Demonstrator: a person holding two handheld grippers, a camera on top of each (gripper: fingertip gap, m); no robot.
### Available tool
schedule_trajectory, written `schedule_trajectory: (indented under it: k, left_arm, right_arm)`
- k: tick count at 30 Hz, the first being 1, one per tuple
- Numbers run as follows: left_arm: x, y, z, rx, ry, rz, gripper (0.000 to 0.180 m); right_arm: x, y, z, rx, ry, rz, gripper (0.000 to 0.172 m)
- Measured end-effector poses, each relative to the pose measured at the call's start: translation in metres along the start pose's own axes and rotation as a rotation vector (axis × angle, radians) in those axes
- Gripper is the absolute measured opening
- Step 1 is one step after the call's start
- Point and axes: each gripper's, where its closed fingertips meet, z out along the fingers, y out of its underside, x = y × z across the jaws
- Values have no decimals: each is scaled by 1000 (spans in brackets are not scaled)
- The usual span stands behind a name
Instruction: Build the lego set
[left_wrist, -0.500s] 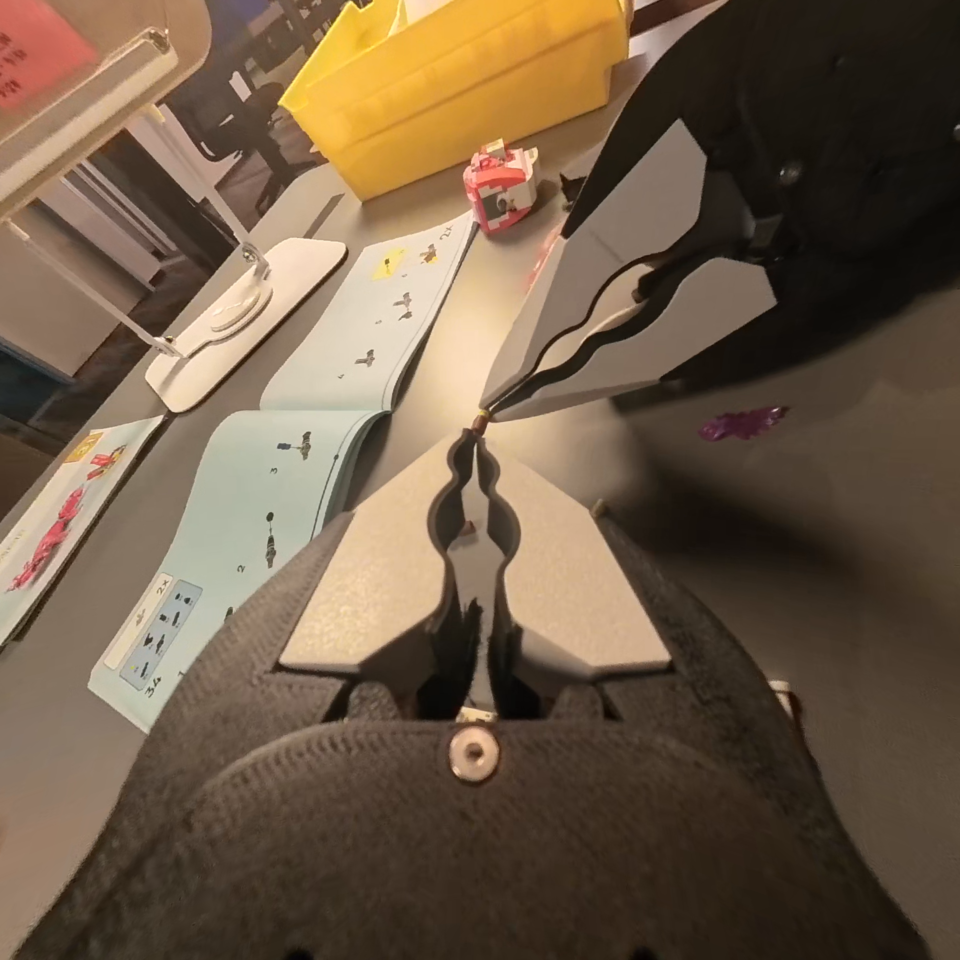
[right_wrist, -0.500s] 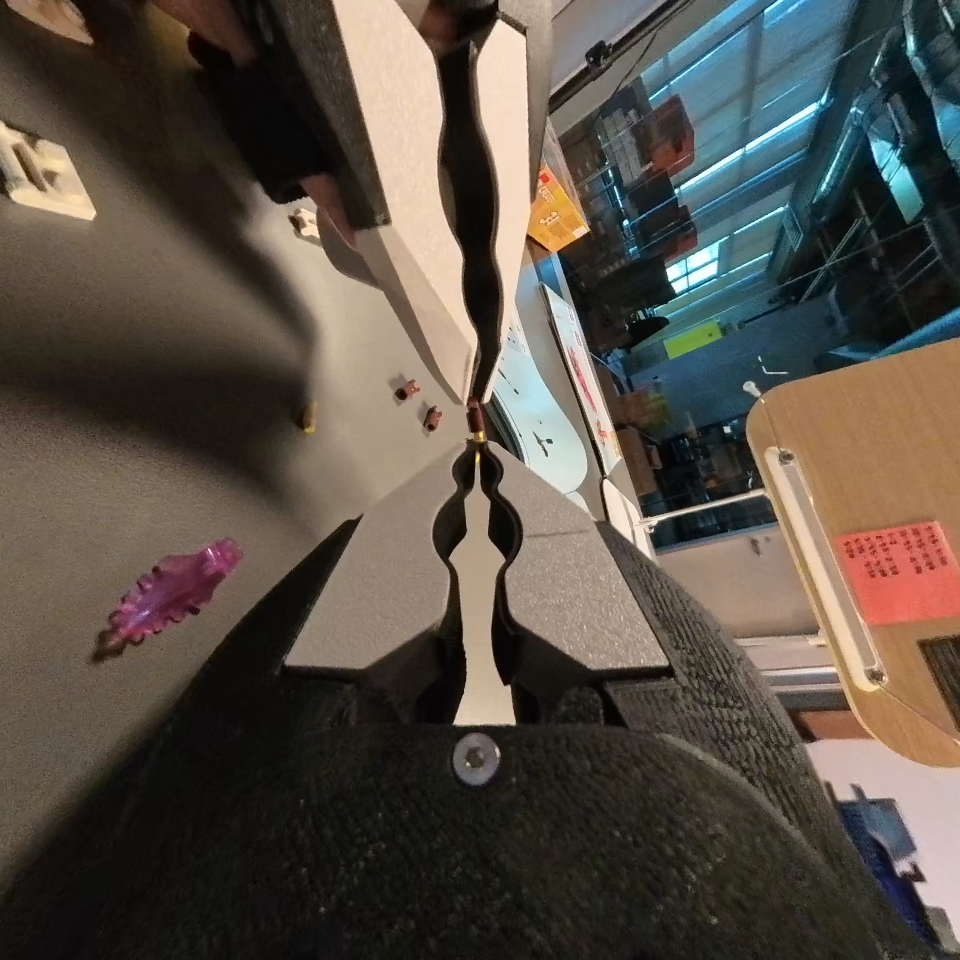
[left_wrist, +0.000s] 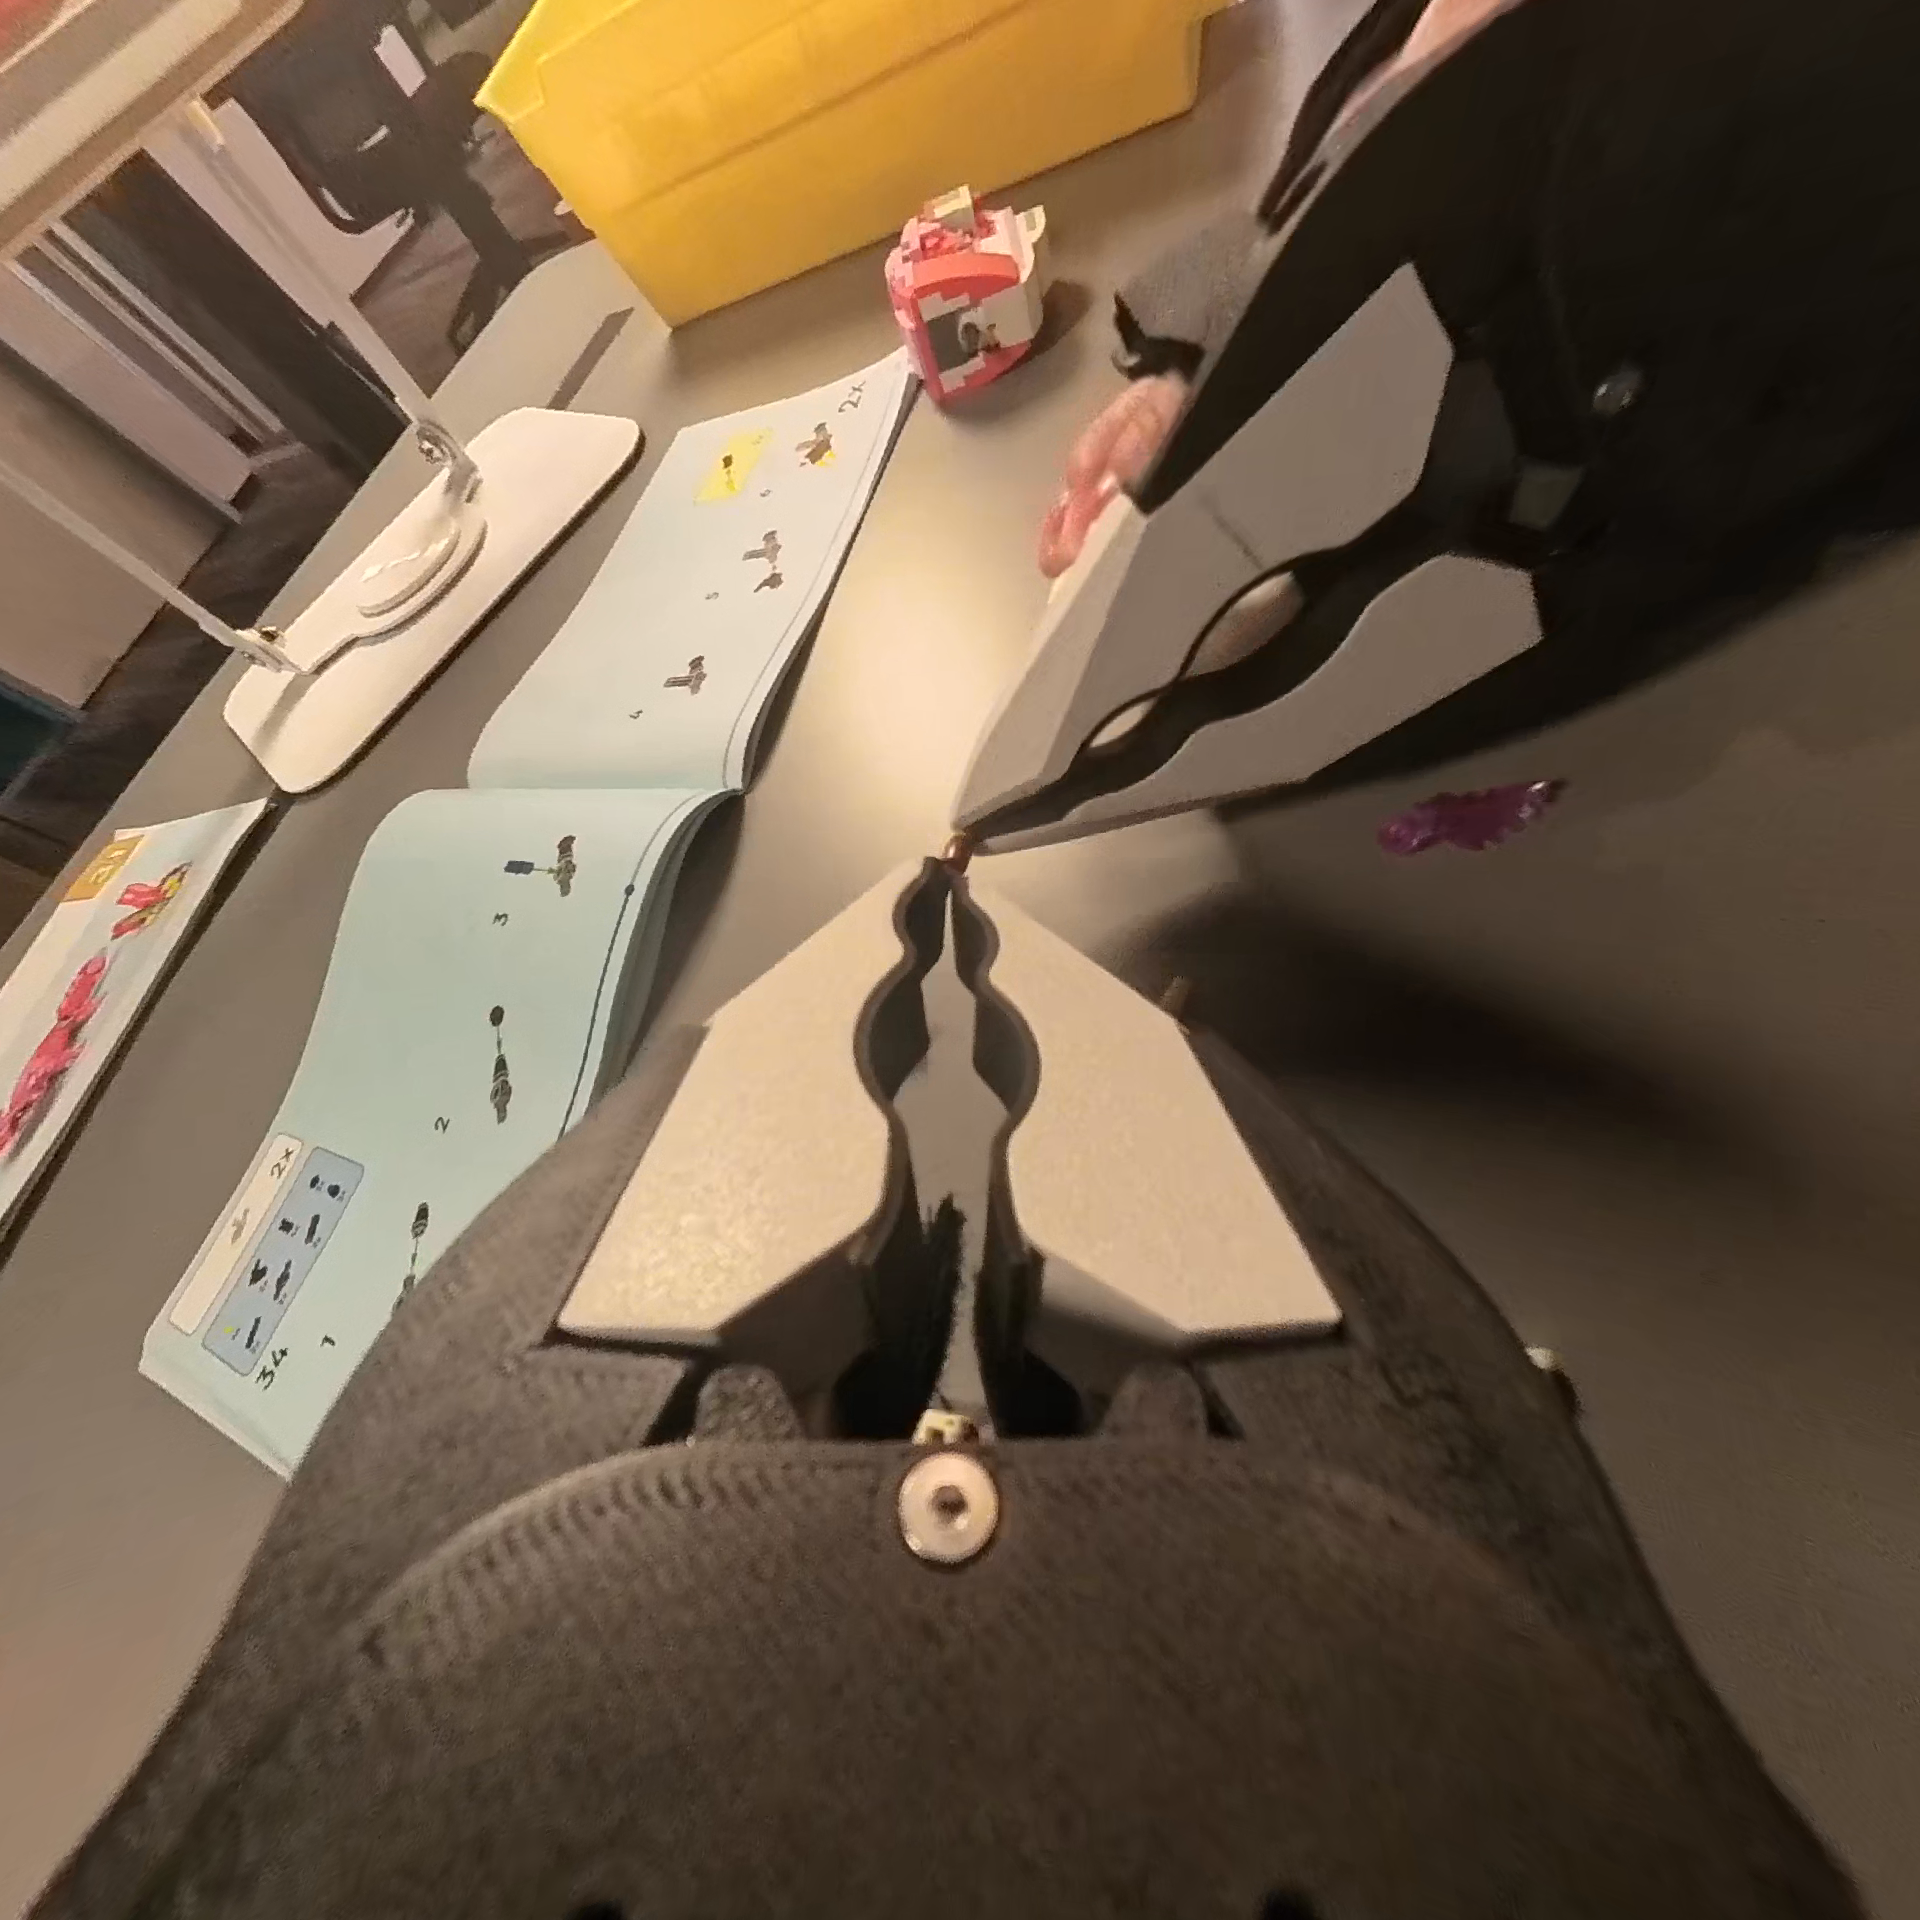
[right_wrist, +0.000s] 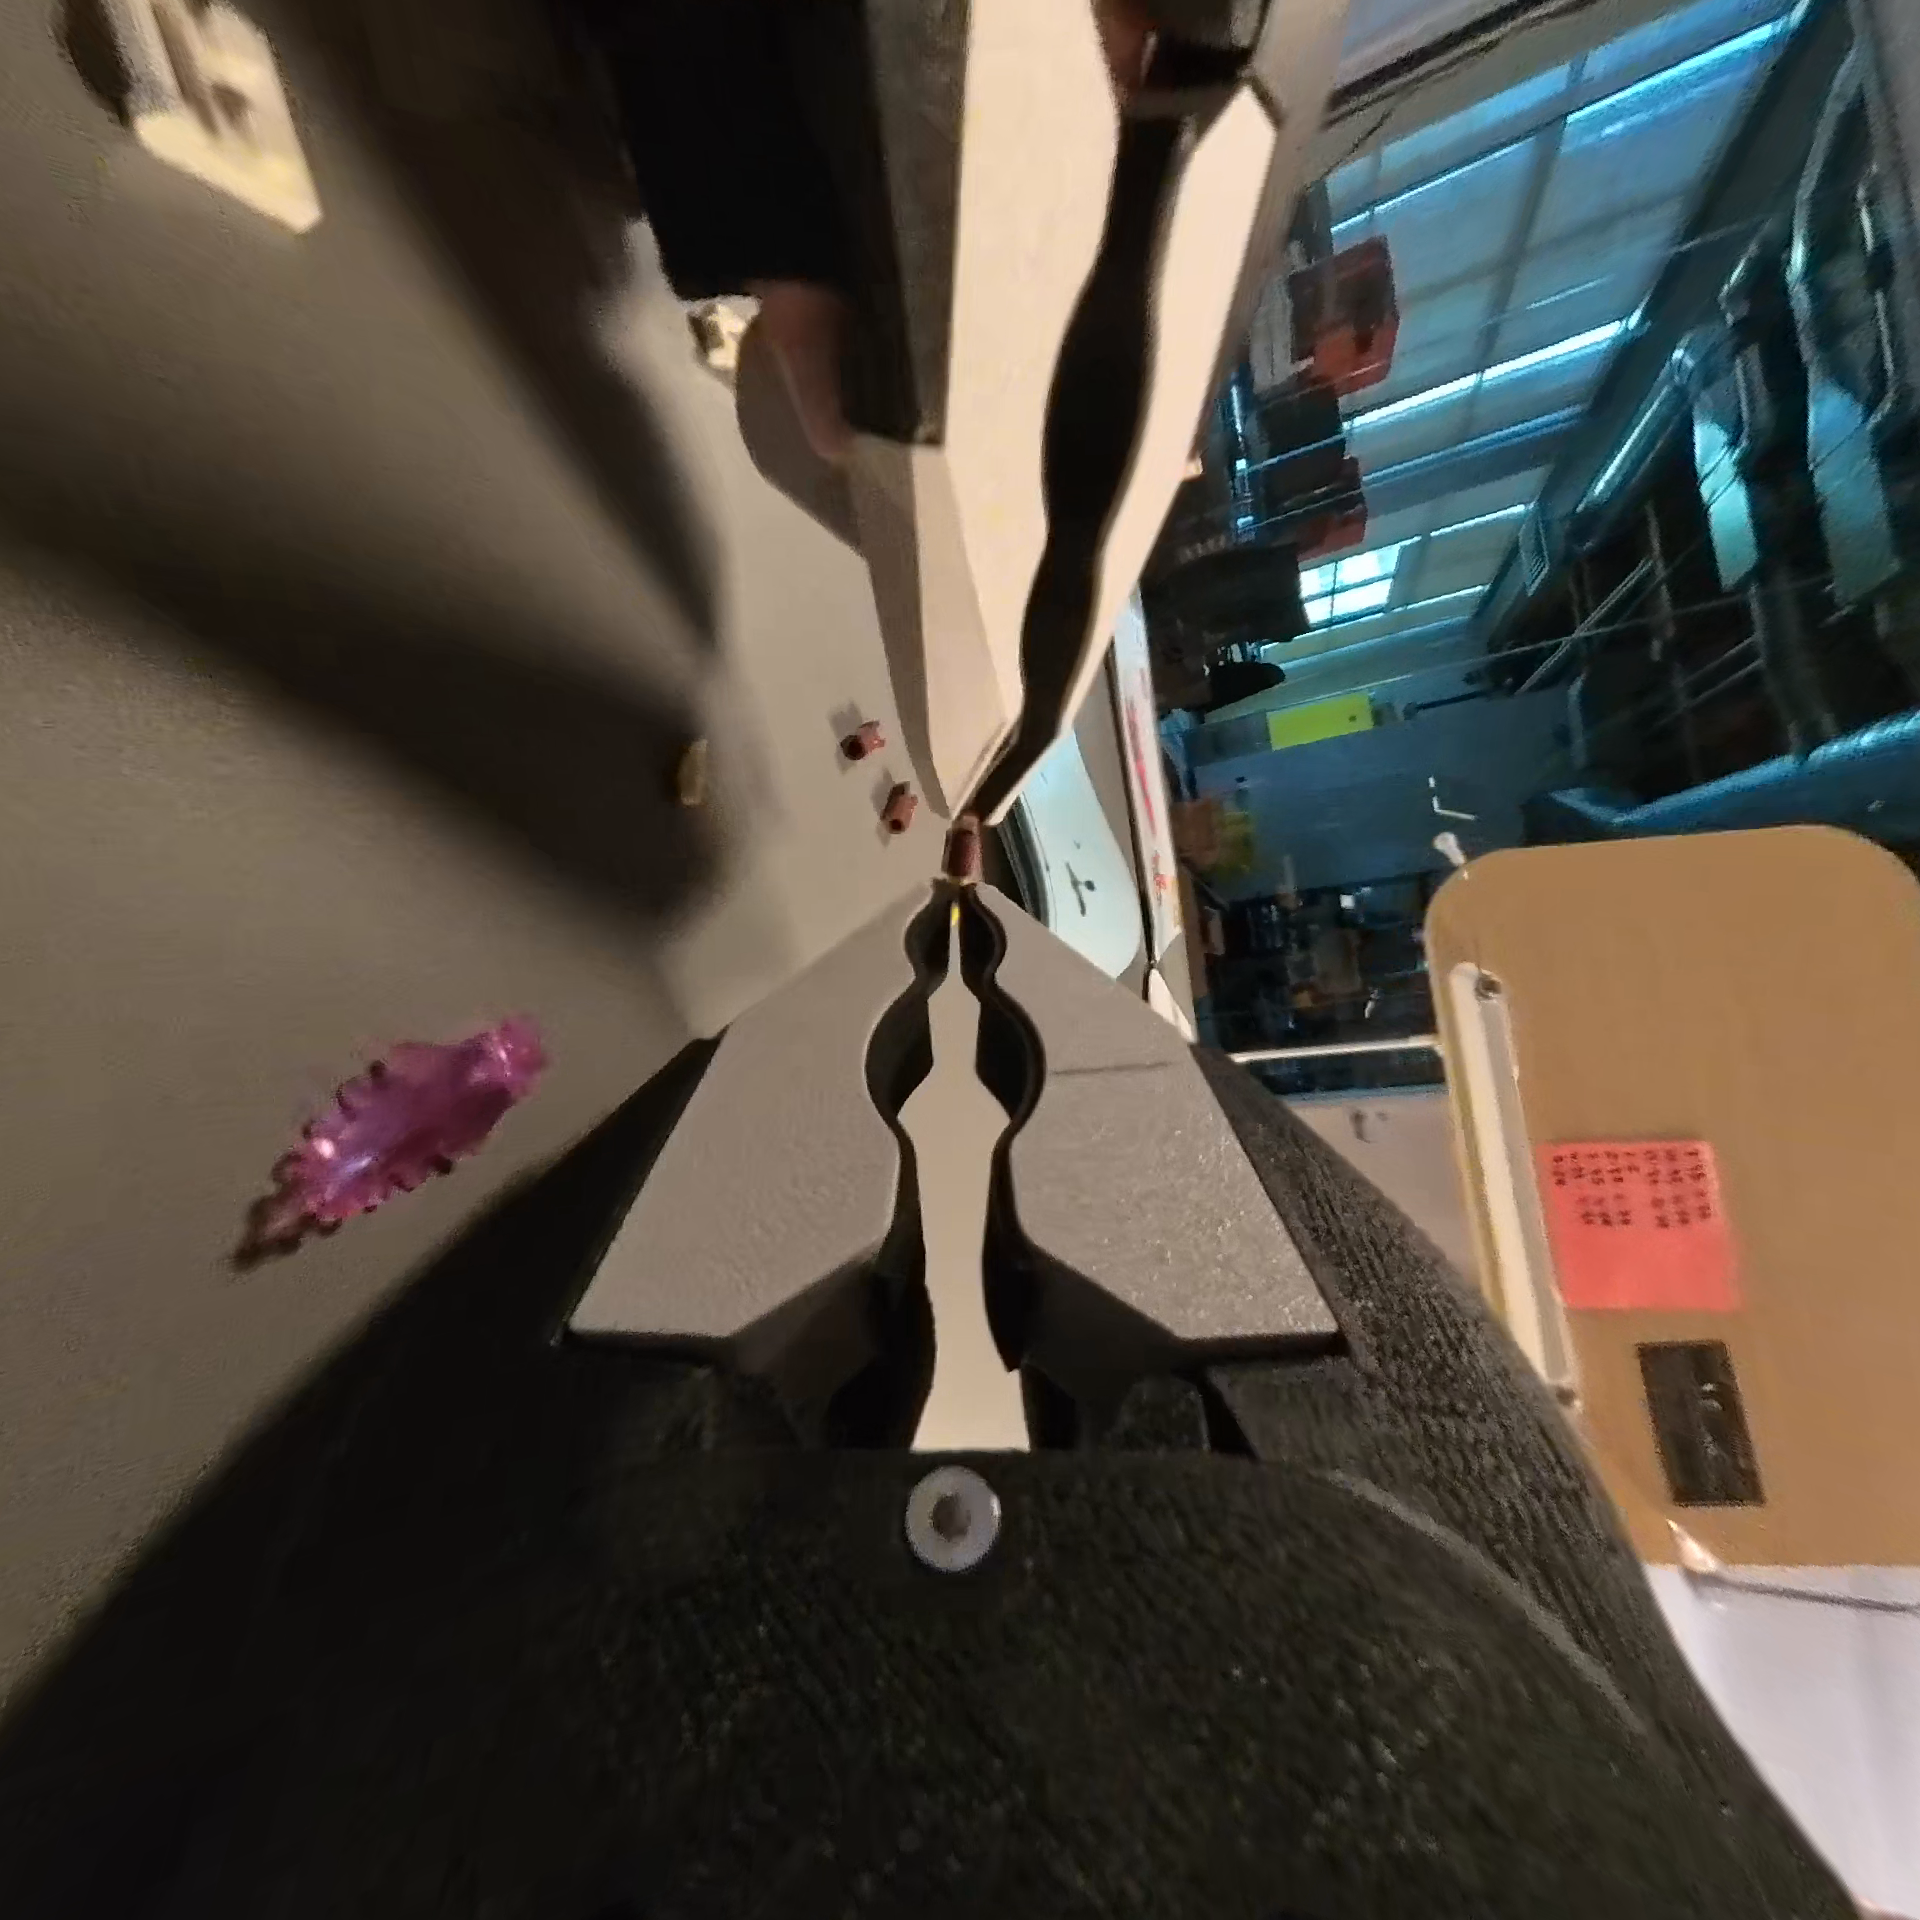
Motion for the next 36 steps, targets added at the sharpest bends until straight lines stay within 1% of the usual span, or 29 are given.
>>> schedule_trajectory:
  k: [2, 6, 12, 24, 27, 29, 31, 33, 36]
  left_arm:
    - [0, 0, 0, -3, 0, 2, 0]
    - [-1, -1, -1, 12, 12, -25, 0]
    - [-1, 0, -1, 7, 20, -42, 0]
    - [0, 6, 3, -43, 17, -21, 0]
    - [-1, 8, 4, -58, 11, -28, 0]
    - [-3, 8, 4, -57, -7, -23, 0]
    - [-8, 8, 4, -55, -31, -37, 0]
    - [-10, 6, 2, -38, -39, -52, 0]
    - [-12, 1, -1, 0, -41, -65, 0]
  right_arm:
    - [-1, 0, 0, -1, -7, 10, 0]
    - [1, -2, -1, 35, -32, 112, 0]
    - [1, -2, -2, 47, -55, 168, 0]
    - [-3, -1, -1, 27, -68, 137, 0]
    - [-6, 1, 2, 32, -122, 246, 0]
    - [-4, 2, 4, 27, -113, 261, 0]
    - [-1, 2, 4, 22, -73, 244, 7]
    - [2, 4, 4, 13, -66, 275, 13]
    - [3, 6, 5, 9, -80, 307, 15]
